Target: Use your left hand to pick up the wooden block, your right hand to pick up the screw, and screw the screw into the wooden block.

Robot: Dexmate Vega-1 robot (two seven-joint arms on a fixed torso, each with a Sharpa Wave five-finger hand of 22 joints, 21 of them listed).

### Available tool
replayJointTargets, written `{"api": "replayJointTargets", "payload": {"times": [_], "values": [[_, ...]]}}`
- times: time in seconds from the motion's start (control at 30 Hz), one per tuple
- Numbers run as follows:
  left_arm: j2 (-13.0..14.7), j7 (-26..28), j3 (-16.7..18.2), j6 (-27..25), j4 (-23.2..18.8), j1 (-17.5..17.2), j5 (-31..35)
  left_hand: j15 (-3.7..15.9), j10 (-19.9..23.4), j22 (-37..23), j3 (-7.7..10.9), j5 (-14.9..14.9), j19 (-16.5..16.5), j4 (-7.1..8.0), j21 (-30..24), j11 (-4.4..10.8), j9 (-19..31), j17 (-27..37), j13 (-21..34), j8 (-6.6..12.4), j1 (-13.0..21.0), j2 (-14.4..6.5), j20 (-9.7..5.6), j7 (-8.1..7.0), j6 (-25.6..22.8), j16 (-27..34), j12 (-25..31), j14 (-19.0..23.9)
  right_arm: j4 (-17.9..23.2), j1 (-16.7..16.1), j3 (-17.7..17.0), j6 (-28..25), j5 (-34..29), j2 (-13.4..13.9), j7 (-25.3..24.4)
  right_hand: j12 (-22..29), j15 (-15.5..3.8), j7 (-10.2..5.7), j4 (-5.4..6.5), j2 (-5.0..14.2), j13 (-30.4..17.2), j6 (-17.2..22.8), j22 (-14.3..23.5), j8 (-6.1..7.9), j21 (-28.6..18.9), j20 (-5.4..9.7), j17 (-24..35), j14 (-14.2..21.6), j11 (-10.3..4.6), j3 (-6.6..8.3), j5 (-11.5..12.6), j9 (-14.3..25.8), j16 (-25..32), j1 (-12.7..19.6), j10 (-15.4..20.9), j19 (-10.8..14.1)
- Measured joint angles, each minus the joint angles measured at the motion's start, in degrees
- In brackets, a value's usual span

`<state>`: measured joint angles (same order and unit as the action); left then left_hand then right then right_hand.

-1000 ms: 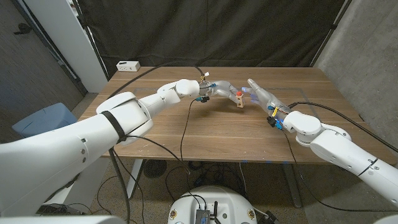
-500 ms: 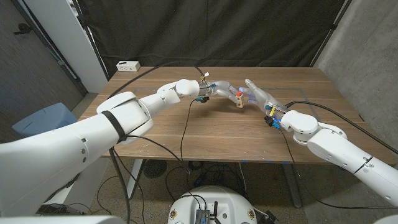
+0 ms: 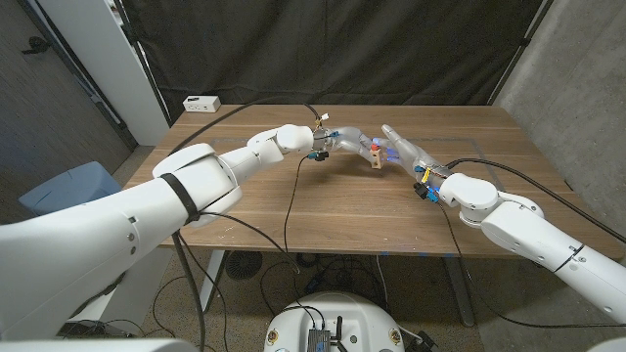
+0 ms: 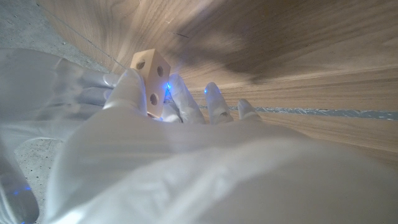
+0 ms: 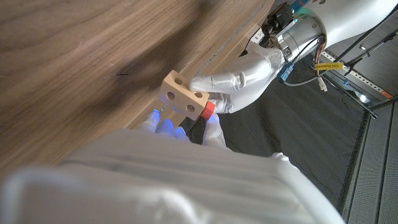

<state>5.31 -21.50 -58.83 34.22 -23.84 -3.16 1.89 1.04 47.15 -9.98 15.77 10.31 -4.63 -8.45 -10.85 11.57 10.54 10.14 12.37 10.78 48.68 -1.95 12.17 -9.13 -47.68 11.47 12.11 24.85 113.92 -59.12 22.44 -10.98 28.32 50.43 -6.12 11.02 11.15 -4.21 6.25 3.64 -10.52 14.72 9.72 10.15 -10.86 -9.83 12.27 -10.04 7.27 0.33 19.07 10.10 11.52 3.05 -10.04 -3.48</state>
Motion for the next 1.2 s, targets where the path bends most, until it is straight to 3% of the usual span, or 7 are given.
{"api": "replayJointTargets", "payload": {"times": [1.2], "values": [[-0.6, 0.5, -1.2, -0.9, 1.1, 0.7, -0.5, 0.0, 0.0, 0.0, 0.08, 0.0, 0.0, 0.08, 0.0, 0.0, 0.0, 0.0, 0.0, -0.17, 0.0, 0.0, 0.0, 0.1, 0.1, 0.0, 0.0, 0.0, 1.1, -1.1, -1.1, 0.1, 0.2, 0.4, -1.9, 0.0, 0.0, 0.0, 0.25, 0.22, 0.0, 0.0, 0.0, 0.24, 0.0, 0.0, 0.0, 0.0, 0.0, -0.25, 0.2, 0.0, 0.0, 0.2, 0.0, 0.0]]}}
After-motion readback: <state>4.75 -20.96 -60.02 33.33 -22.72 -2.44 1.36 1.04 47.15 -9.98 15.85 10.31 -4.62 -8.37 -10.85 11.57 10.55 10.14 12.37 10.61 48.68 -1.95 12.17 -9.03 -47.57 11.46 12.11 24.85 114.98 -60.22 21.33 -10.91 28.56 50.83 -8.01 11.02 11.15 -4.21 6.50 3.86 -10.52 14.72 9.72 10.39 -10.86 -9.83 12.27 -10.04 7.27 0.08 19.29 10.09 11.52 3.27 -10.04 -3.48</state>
